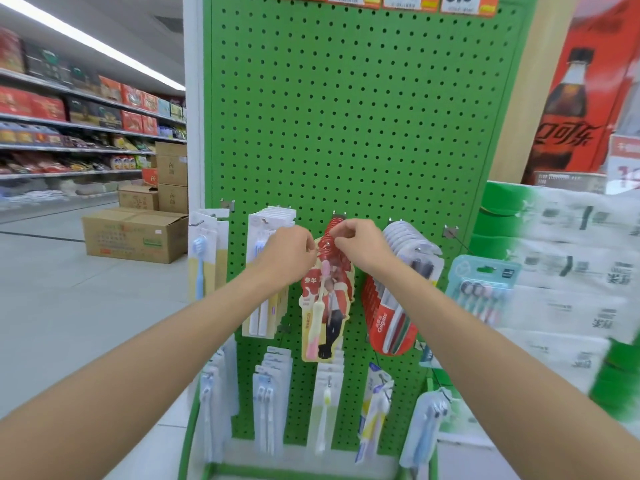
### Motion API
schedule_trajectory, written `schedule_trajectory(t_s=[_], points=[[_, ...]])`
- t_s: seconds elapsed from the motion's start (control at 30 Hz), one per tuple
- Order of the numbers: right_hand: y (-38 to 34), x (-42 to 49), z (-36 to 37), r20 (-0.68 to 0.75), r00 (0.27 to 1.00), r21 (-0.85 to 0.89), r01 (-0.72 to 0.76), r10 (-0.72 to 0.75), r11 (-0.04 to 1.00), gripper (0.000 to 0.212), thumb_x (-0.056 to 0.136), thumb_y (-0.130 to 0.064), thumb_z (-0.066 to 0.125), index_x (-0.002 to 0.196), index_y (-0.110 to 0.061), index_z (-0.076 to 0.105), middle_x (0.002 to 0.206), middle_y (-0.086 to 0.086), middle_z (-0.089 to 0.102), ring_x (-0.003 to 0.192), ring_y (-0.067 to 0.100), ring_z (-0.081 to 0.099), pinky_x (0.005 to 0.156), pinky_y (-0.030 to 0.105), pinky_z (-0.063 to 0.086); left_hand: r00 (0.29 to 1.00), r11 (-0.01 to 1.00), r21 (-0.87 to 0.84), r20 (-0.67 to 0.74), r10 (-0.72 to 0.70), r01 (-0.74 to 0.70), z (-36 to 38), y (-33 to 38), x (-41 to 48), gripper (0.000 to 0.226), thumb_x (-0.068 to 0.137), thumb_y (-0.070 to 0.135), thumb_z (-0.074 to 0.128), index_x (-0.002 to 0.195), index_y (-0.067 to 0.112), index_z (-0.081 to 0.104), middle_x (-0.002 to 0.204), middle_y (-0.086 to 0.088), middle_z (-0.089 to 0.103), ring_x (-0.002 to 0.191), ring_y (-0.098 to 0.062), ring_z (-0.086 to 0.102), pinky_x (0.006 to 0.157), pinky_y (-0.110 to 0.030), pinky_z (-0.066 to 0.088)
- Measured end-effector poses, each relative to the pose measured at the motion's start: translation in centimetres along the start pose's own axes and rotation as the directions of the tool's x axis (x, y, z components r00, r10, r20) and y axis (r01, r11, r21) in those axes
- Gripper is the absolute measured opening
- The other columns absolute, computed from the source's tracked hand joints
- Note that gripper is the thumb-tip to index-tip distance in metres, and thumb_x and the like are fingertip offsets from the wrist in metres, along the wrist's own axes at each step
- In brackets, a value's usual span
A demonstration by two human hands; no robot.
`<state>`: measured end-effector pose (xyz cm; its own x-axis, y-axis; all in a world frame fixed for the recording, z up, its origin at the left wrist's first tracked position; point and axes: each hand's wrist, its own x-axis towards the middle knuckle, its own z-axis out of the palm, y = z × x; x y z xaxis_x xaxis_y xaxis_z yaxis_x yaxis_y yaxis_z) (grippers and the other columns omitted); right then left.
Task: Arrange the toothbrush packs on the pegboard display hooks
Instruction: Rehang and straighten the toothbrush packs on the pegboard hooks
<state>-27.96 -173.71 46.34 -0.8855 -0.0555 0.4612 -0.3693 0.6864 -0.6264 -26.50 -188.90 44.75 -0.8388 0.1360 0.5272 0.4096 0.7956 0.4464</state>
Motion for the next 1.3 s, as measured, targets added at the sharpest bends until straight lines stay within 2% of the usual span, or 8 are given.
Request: schedule_trajectory(t_s=[0.2, 0.4, 0.6, 0.73, 0.87, 1.0, 1.13, 1.3], points=[[-0.2, 0.1, 0.3, 0.042, 0.998, -0.003, -0.046, 0.046, 0.999, 0.016, 0.096, -0.008, 0.051, 0.098, -0.018, 0.063, 0.101, 0.000, 0.064, 0.093, 0.015, 0.064, 0.084, 0.038, 0.058, 0.993, 0.988, -0.112, 0.059, -0.100, 0.106, 1.8, -1.0, -0.1, 0.028, 0.092, 0.011, 0.062, 0.120, 0.009, 0.065, 0.115, -0.006, 0.067, 0.102, -0.020, 0.062, 0.088, -0.031, 0.051], [-0.2, -0.2, 0.5, 0.078, 0.995, -0.020, -0.056, 0.058, 0.998, 0.013, 0.096, -0.006, 0.050, 0.100, -0.017, 0.057, 0.094, -0.003, 0.061, 0.094, 0.019, 0.065, 0.082, 0.041, 0.058, 0.971, 0.928, -0.304, 0.164, -0.173, 0.217, 3.3, -2.3, 0.1, 0.019, 0.091, 0.009, 0.064, 0.109, 0.012, 0.068, 0.121, -0.007, 0.066, 0.107, -0.021, 0.062, 0.088, -0.037, 0.054], [-0.6, -1.1, -0.1, 0.004, 1.000, -0.017, -0.015, 0.015, 1.000, 0.011, 0.096, -0.006, 0.054, 0.100, -0.016, 0.057, 0.094, -0.003, 0.060, 0.096, 0.018, 0.062, 0.086, 0.038, 0.057, 0.956, 0.796, -0.532, 0.184, -0.226, 0.291, 2.4, -1.8, -0.3, 0.015, 0.093, 0.002, 0.061, 0.100, 0.015, 0.064, 0.105, -0.004, 0.063, 0.087, -0.013, 0.064, 0.063, -0.020, 0.054], [-0.5, -2.2, -0.4, -0.113, 0.994, 0.016, 0.010, -0.008, 1.000, 0.016, 0.095, -0.004, 0.054, 0.095, -0.020, 0.055, 0.084, -0.008, 0.057, 0.083, 0.014, 0.059, 0.069, 0.027, 0.052, 0.948, 0.713, -0.626, 0.197, -0.250, 0.318, 2.0, -1.0, -0.8, 0.018, 0.091, 0.003, 0.065, 0.105, 0.013, 0.064, 0.104, -0.006, 0.065, 0.085, -0.013, 0.067, 0.066, -0.022, 0.057], [0.5, -4.1, -0.3, -0.149, 0.988, 0.066, -0.019, 0.029, 0.998, 0.017, 0.095, -0.004, 0.055, 0.102, -0.019, 0.058, 0.090, -0.003, 0.062, 0.079, 0.012, 0.060, 0.064, 0.023, 0.052, 0.921, 0.626, -0.677, 0.312, -0.232, 0.387, 2.7, -0.5, -2.3, 0.012, 0.089, 0.003, 0.067, 0.099, 0.011, 0.064, 0.109, -0.013, 0.067, 0.092, -0.021, 0.070, 0.073, -0.028, 0.059], [2.5, -7.5, 1.2, -0.142, 0.988, 0.172, -0.039, 0.064, 0.984, 0.016, 0.095, -0.006, 0.056, 0.104, -0.019, 0.060, 0.091, -0.001, 0.063, 0.064, 0.007, 0.053, 0.045, 0.010, 0.041, 0.891, 0.576, -0.686, 0.402, -0.210, 0.445, 4.6, -1.1, -5.3, 0.010, 0.091, 0.007, 0.065, 0.100, 0.013, 0.067, 0.108, -0.012, 0.070, 0.085, -0.015, 0.070, 0.063, -0.019, 0.056], [4.8, -10.9, 3.6, -0.142, 0.985, 0.262, -0.054, 0.094, 0.963, 0.007, 0.095, -0.017, 0.060, 0.101, -0.016, 0.065, 0.090, -0.004, 0.065, 0.071, 0.005, 0.057, 0.055, 0.008, 0.044, 0.878, 0.517, -0.713, 0.430, -0.213, 0.474, 7.3, -2.8, -8.5, 0.017, 0.091, 0.011, 0.067, 0.108, 0.010, 0.067, 0.109, -0.008, 0.070, 0.084, -0.012, 0.070, 0.066, -0.018, 0.056], [8.1, -13.2, 7.0, -0.164, 0.976, 0.315, -0.089, 0.147, 0.945, 0.010, 0.097, -0.017, 0.056, 0.094, -0.018, 0.065, 0.091, -0.003, 0.068, 0.083, 0.007, 0.062, 0.067, 0.014, 0.044, 0.883, 0.530, -0.707, 0.402, -0.244, 0.468, 10.6, -4.8, -11.1, 0.017, 0.089, 0.014, 0.071, 0.105, 0.010, 0.070, 0.098, -0.006, 0.075, 0.072, -0.006, 0.071, 0.060, -0.015, 0.051]])
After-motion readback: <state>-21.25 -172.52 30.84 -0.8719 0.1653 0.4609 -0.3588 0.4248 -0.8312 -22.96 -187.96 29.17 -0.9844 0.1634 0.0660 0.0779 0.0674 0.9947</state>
